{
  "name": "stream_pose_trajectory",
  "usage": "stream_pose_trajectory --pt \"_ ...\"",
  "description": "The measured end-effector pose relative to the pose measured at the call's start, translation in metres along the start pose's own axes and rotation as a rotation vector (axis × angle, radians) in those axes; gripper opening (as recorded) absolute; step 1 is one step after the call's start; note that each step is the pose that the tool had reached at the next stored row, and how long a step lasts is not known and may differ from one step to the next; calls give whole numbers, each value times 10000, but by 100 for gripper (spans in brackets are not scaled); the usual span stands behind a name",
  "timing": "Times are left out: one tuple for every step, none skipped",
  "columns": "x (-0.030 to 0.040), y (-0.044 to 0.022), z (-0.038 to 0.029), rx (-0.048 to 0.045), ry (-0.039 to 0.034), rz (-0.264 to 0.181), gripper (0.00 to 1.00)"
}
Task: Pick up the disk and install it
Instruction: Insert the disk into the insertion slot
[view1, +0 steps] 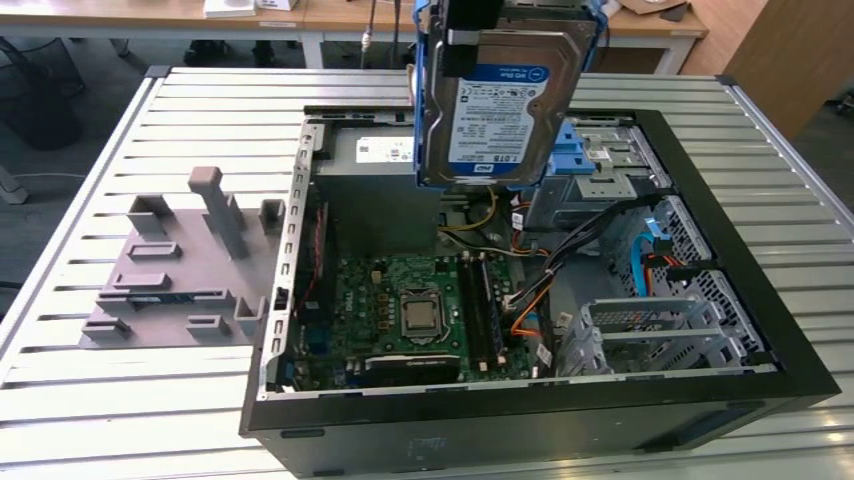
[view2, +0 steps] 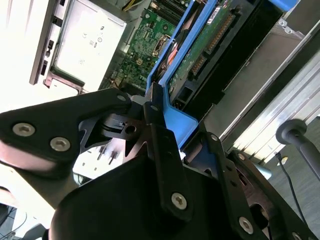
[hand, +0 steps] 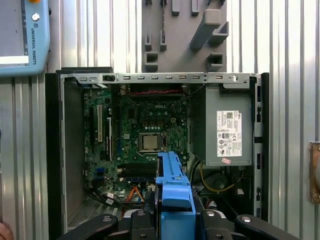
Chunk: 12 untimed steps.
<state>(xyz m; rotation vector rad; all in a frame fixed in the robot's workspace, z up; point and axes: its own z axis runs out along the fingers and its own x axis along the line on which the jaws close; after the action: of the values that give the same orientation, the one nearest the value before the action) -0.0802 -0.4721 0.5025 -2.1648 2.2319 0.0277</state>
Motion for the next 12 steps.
stream_pose_trajectory --pt "15 0 0 0 0 1 36" --pt "34 -1 0 1 1 3 36" --pt "54 -2 -1 1 1 4 36" --pt "74 -2 -1 1 1 4 36" --pt "94 -3 -2 0 2 4 36" --pt "113 -3 -2 0 3 4 36" --pt "131 -4 -2 1 4 4 36" --pt "144 -4 -3 1 9 4 36" --pt "156 -5 -3 1 13 3 36" --pt "164 -5 -3 1 18 4 36" --pt "171 -5 -2 1 20 4 36" --pt "174 -11 -1 2 23 4 36"
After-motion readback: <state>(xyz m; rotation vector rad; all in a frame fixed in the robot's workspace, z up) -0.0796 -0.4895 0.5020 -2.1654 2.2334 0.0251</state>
